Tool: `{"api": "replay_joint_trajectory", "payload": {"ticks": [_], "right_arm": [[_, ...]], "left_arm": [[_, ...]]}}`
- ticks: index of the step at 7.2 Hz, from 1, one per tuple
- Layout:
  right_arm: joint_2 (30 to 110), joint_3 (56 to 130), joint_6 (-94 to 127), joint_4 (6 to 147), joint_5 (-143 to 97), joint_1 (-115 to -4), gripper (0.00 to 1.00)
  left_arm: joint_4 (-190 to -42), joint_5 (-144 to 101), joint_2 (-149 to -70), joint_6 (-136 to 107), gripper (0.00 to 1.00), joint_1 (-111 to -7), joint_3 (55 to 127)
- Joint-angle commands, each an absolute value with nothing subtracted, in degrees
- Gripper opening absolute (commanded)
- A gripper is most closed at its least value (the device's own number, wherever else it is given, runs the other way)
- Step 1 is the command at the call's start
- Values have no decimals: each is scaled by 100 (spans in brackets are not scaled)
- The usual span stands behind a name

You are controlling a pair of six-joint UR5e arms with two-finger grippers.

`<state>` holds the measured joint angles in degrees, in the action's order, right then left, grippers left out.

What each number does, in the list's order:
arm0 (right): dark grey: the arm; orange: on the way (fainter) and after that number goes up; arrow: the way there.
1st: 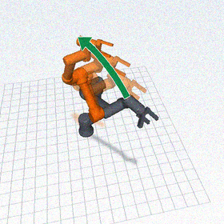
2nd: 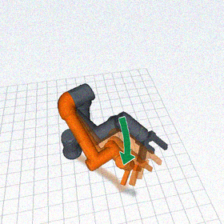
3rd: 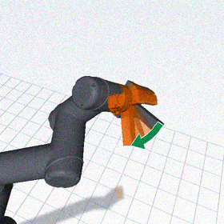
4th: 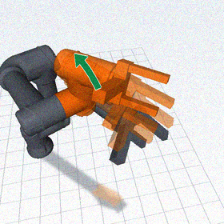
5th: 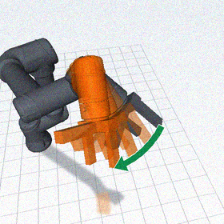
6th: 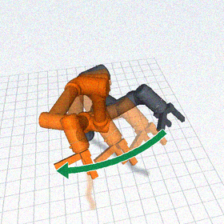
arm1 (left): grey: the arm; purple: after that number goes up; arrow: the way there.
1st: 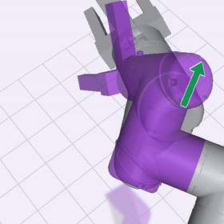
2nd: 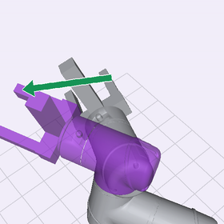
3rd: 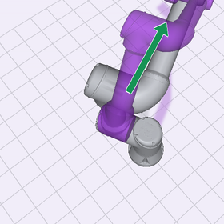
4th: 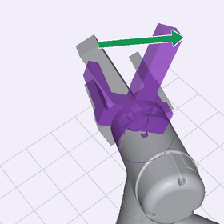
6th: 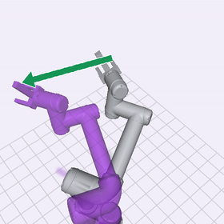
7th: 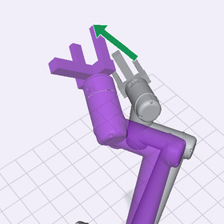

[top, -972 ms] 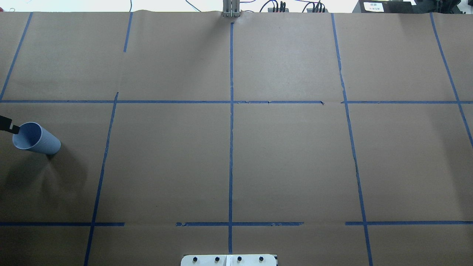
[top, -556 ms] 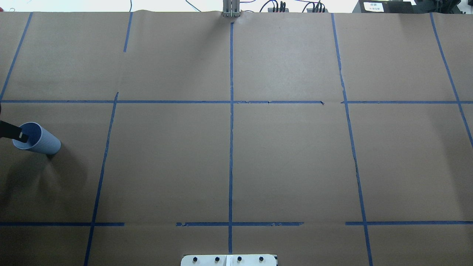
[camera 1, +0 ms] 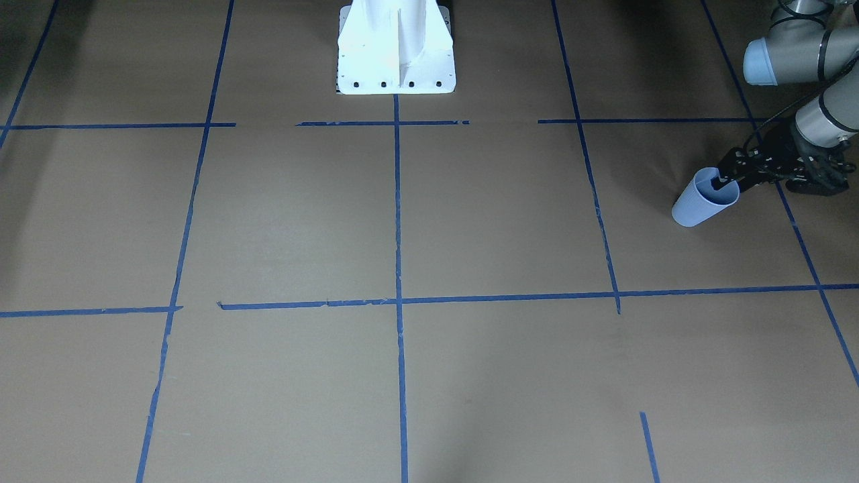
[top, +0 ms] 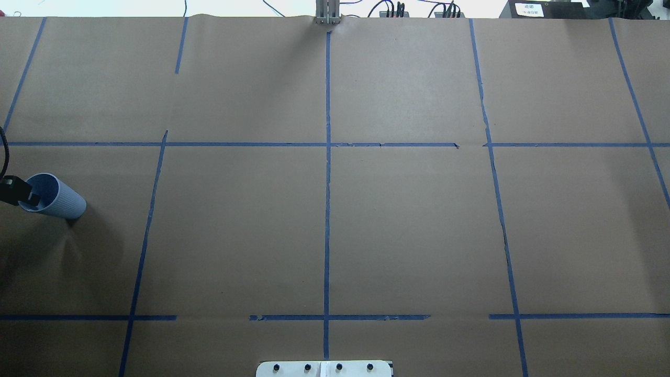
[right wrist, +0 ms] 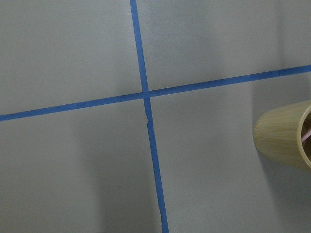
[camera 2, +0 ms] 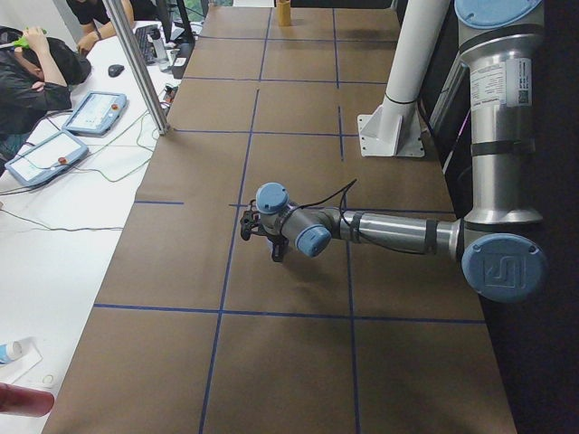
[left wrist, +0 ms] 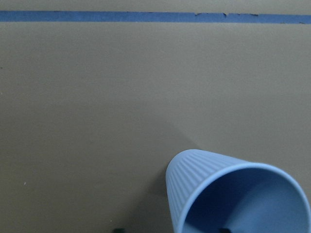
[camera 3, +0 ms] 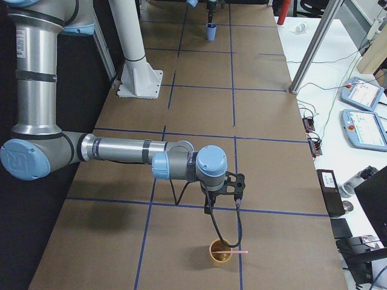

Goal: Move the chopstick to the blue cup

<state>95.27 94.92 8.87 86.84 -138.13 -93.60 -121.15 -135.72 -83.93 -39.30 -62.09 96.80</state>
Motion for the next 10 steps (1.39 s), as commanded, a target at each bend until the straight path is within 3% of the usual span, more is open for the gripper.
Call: {"api": "replay_joint_trajectory", "payload": {"ticks": [1,3,4,5,6,8,10], "right_arm": [[9527,9501,888,8684,-13808,-9360,100],[9527,9606,896,8684,-13799,-9360,100],[9527,9641,896,8684,-13816,-9360,100],[9536,9659,905,8684,-13825,-9360,100],[9527,9755,905,8684,-13843,-9360,100],[9553,9800,897,8675,-13808,-9360,100],[9562,9721,1018,8649,-13773,-9352,100]], "left_arm": [[-12094,-13526,-8498,-4165,1,-6205,9746],[-11711,-13727,-8656,-4324,0,-6240,10140],[-10602,-13798,-8944,-4324,0,-6258,10795],[-9086,-13764,-9713,-4359,0,-6258,11367],[-7905,-13746,-10834,-4829,0,-6110,11495],[-7725,-12944,-12202,-6915,0,-4464,11269],[-8283,-12525,-13076,-7688,0,-3834,10358]]}}
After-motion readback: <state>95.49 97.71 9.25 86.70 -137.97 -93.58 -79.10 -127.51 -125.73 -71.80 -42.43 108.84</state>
